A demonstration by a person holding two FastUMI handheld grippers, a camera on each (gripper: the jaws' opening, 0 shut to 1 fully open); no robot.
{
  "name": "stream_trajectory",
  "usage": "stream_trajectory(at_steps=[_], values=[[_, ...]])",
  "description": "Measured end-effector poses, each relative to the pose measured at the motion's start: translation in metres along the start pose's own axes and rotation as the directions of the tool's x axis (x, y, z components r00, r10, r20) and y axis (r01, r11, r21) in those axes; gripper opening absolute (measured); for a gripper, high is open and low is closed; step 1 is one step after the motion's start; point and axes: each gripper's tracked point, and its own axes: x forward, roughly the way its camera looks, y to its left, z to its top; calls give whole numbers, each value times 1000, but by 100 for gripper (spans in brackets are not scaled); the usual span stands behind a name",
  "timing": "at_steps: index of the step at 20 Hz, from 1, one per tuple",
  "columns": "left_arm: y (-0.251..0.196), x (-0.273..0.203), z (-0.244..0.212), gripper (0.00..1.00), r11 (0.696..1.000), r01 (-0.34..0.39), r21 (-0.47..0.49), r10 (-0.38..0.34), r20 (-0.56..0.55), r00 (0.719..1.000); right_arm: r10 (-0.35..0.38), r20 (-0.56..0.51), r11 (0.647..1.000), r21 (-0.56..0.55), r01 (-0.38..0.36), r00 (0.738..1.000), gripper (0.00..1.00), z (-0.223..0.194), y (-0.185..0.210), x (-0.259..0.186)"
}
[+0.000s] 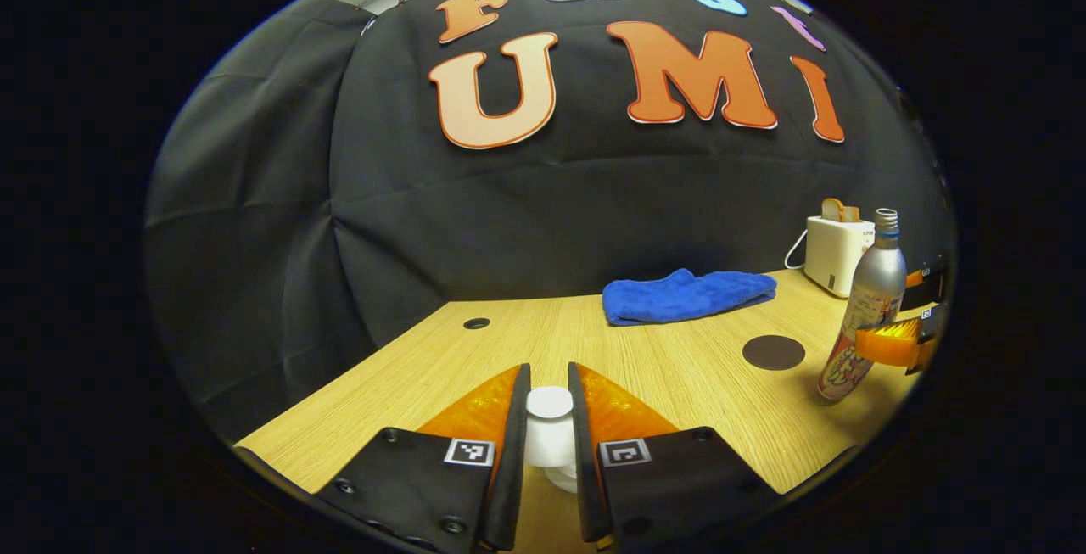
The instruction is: Open the teacup lid with one hand, grasp the water bottle and pour water into the teacup with the other hand; after pouring, place the water bottle on the coaster and then close the teacup lid.
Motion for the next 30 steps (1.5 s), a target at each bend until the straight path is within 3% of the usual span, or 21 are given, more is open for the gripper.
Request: stream_trajectory(at_steps=[8, 11, 15, 22, 30], values=[[51, -15, -3, 31, 996, -91, -17, 91, 5, 996, -28, 59, 964, -262, 43, 998, 78, 34, 15, 10], [78, -24, -6, 31, 991, -133, -23, 133, -1, 991, -56, 93, 932, -352, 85, 994, 78, 49, 16, 16], [107, -34, -13, 31, 983, -182, -31, 181, -9, 983, -95, 142, 866, -476, 152, 985, 78, 65, 23, 26], [145, -47, -23, 31, 970, -238, -50, 237, -19, 971, -98, 168, 756, -628, 183, 981, 78, 72, 47, 48], [168, -50, -35, 28, 962, -262, -73, 260, -40, 965, -69, 221, 555, -802, 221, 973, 78, 84, 69, 66]])
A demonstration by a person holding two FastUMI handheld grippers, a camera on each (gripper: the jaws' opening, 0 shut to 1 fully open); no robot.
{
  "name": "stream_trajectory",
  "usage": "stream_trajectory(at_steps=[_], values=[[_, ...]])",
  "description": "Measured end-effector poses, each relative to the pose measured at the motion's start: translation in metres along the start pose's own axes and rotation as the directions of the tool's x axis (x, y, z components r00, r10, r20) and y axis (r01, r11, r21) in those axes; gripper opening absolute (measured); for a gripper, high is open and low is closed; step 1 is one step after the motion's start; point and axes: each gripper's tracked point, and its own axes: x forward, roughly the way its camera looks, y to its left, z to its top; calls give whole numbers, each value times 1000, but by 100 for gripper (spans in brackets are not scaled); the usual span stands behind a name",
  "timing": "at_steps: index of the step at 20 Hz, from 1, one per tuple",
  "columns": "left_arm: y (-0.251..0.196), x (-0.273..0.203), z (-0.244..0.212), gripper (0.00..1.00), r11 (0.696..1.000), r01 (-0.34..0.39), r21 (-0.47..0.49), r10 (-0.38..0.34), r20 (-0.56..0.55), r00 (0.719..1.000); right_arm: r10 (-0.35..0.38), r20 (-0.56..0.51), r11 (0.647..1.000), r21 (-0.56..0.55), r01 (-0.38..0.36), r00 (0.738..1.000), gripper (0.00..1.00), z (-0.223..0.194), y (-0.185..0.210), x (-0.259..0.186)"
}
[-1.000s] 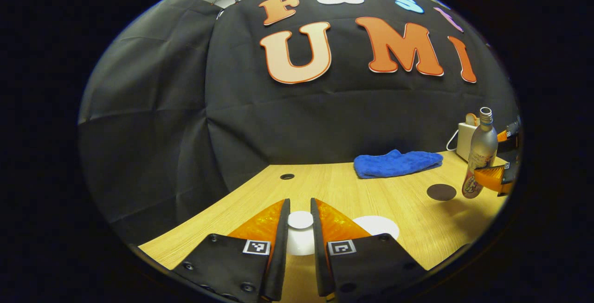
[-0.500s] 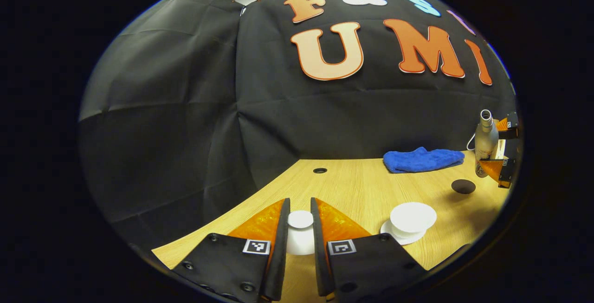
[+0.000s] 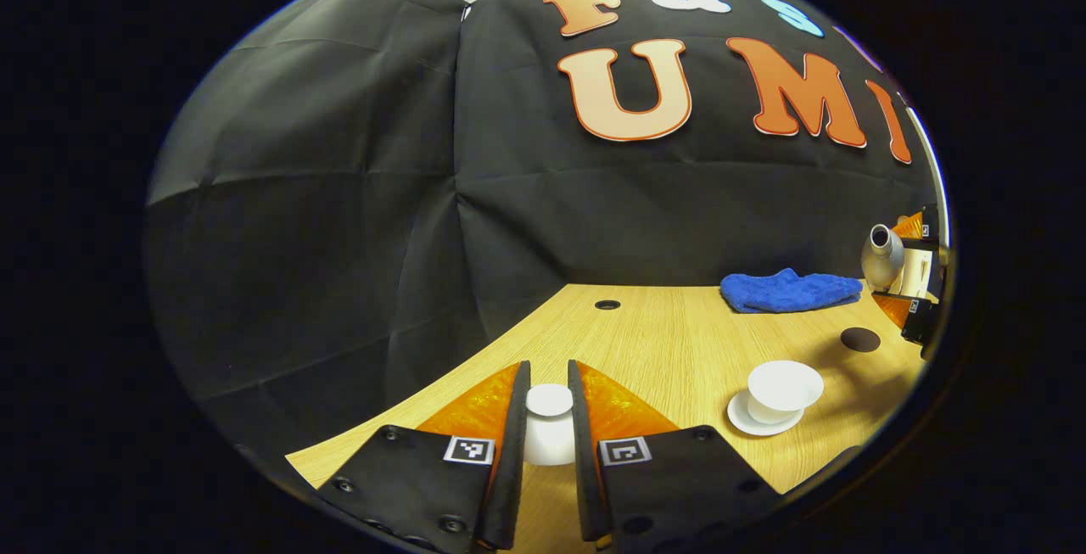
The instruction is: Open the teacup lid with one hand, grasp the water bottle and pour water into the teacup with the other hand; after pouring, place the water bottle on the coaster and then close the teacup lid.
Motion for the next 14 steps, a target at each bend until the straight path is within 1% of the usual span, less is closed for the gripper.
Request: stream_trajectory(at_steps=[1, 3, 5, 6, 11, 12, 13, 14], values=[[1, 0, -1, 31, 1000, -4, 0, 4, 0, 1000, 2, 5, 1000, -23, -1, 1000, 78, 3, 2, 4], [3, 0, 0, 31, 1000, -10, -2, 10, 3, 1000, 2, 11, 999, -47, -1, 1000, 78, 6, 10, 4], [10, 0, -3, 31, 1000, -13, -7, 13, -2, 1000, 34, 12, 997, -65, -34, 999, 78, 9, 22, 11], [11, -2, -5, 31, 1000, -13, -10, 13, -1, 1000, 38, 16, 996, -84, -36, 999, 78, 11, 25, 14], [16, -3, -8, 31, 1000, -13, -12, 13, -9, 1000, -20, 45, 976, -218, 29, 999, 78, 14, 25, 20], [17, -2, -13, 28, 1000, -14, -7, 14, -20, 1000, -31, 49, 968, -246, 42, 998, 78, 12, 22, 22], [18, 0, -15, 31, 1000, -13, -5, 13, -28, 1000, -35, 53, 955, -293, 49, 998, 78, 12, 20, 24], [19, 0, -17, 31, 1000, -14, -5, 14, -29, 999, -37, 61, 947, -316, 55, 997, 78, 14, 17, 25]])
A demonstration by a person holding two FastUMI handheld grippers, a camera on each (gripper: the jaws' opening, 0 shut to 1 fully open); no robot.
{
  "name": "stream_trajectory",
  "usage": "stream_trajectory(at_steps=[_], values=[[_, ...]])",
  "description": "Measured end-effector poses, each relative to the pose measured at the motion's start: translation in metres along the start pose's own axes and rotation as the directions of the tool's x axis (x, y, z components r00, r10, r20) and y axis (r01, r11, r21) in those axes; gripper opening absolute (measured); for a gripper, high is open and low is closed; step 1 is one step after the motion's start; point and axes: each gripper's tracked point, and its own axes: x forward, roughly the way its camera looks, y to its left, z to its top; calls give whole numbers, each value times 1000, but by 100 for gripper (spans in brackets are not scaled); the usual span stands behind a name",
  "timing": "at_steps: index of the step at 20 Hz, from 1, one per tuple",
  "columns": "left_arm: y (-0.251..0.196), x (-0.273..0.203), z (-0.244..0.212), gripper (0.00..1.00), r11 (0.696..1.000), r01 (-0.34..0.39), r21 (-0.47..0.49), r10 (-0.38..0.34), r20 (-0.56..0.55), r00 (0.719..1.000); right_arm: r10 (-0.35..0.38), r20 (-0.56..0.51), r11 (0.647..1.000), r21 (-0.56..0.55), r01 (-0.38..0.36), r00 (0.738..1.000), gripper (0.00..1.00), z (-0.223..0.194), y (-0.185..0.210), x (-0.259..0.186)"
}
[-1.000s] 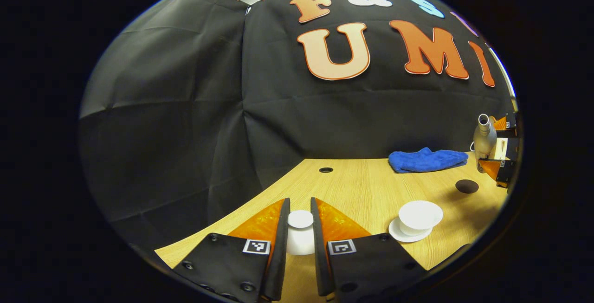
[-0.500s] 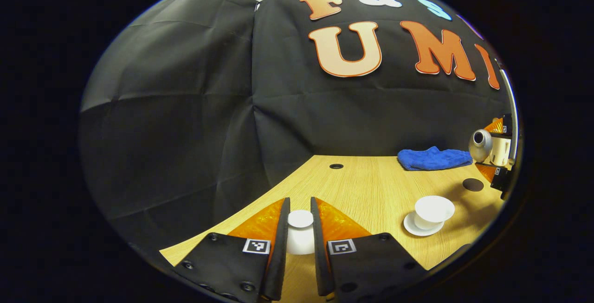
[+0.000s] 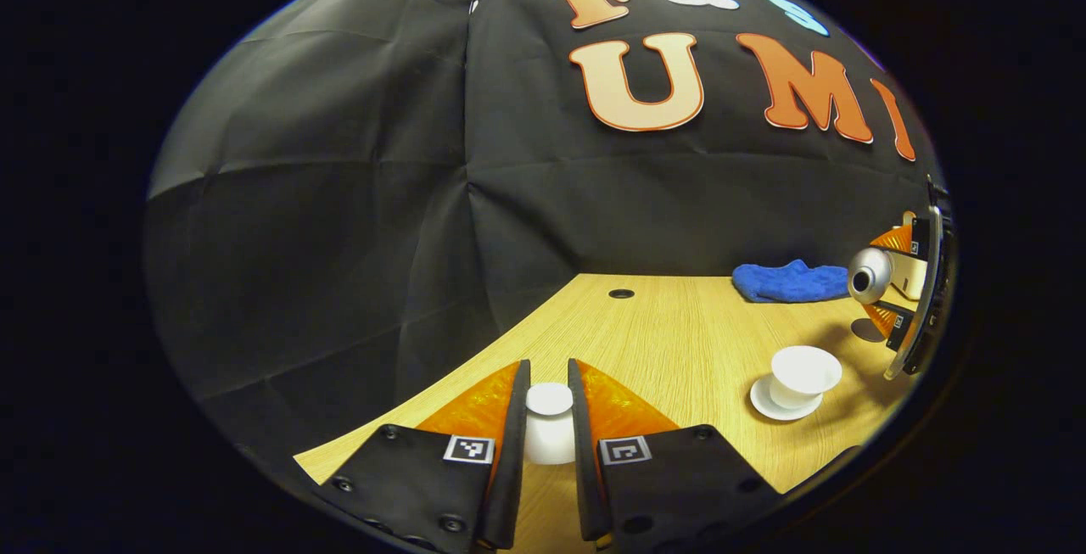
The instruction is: Open the teacup lid with one hand, grasp the water bottle and pour water into the teacup with the other hand; after pouring, place the water bottle on the coaster and then close the teacup lid.
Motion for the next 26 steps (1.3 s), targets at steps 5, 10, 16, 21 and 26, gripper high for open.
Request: stream_trajectory(at_steps=[5, 10, 16, 21, 26], values=[[5, 1, -1, 31, 1000, -7, -3, 7, 0, 1000, -69, 59, 990, -118, 75, 996, 78, 7, -10, 2], [9, 1, -2, 31, 1000, -13, -9, 13, 4, 1000, -123, 106, 971, -191, 142, 987, 78, 14, -19, 1], [11, 2, -5, 31, 1000, -17, -14, 17, 6, 1000, -173, 145, 945, -255, 205, 974, 77, 18, -31, 3], [12, 3, -3, 31, 1000, -15, -14, 15, 9, 1000, -209, 160, 924, -292, 248, 965, 78, 19, -39, 4], [13, 4, -3, 31, 1000, -17, -18, 17, 8, 1000, -246, 166, 903, -318, 288, 955, 77, 20, -44, 1]])
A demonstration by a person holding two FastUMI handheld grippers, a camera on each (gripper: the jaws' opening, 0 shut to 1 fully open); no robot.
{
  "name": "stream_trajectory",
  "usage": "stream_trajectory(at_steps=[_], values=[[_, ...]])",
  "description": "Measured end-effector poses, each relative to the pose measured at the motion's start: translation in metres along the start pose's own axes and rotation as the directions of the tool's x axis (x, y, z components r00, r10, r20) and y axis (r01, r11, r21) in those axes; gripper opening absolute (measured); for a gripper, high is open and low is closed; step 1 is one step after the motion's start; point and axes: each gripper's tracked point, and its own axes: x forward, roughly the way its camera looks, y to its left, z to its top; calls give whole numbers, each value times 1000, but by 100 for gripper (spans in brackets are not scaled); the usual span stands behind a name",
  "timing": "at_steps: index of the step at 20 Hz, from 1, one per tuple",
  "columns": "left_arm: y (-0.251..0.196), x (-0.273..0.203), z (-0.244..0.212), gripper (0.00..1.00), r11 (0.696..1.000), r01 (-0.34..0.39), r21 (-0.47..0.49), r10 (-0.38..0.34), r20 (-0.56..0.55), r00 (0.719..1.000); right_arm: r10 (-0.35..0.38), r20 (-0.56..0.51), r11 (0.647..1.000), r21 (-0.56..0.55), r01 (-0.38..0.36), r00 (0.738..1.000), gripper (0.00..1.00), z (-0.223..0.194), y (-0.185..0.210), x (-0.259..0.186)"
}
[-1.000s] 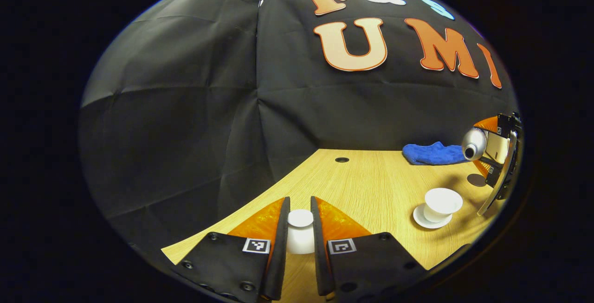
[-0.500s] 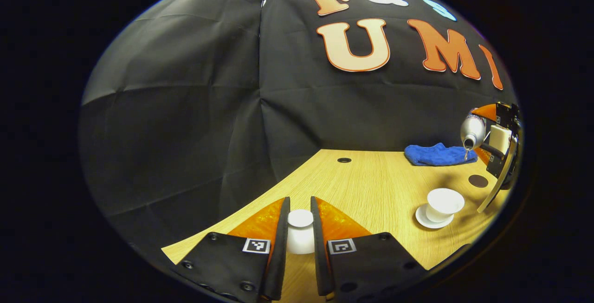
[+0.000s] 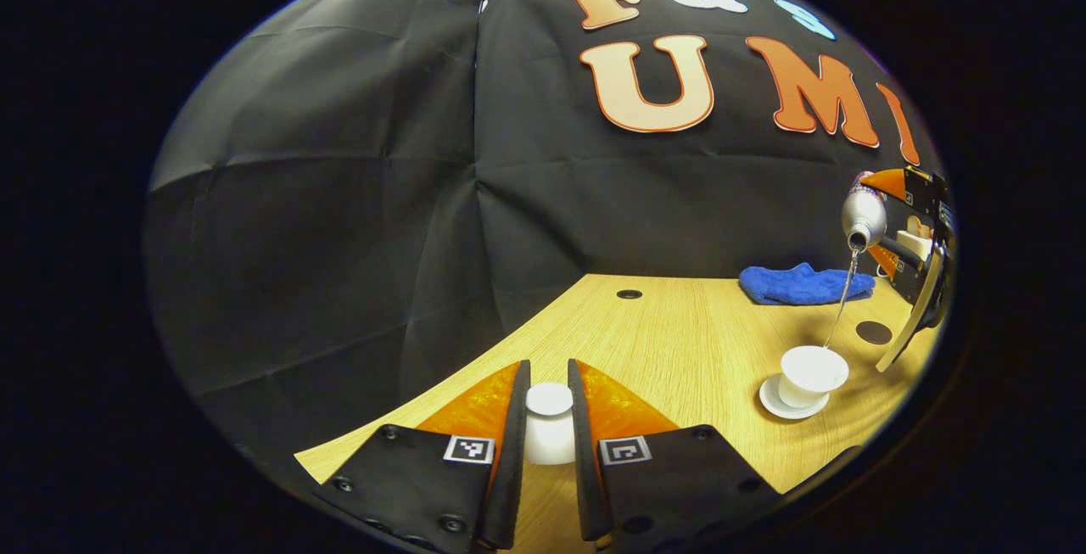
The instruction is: Open the teacup lid with one hand, grasp the water bottle and pour water into the teacup with the other hand; after pouring, place the water bottle on the coaster and then close the teacup lid.
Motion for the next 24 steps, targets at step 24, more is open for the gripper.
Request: stream_trajectory(at_steps=[24], values=[[3, -1, -3, 31, 1000, -11, -15, 11, -5, 1000, -87, 74, 974, -203, 100, 993, 77, 16, -2, 3]])
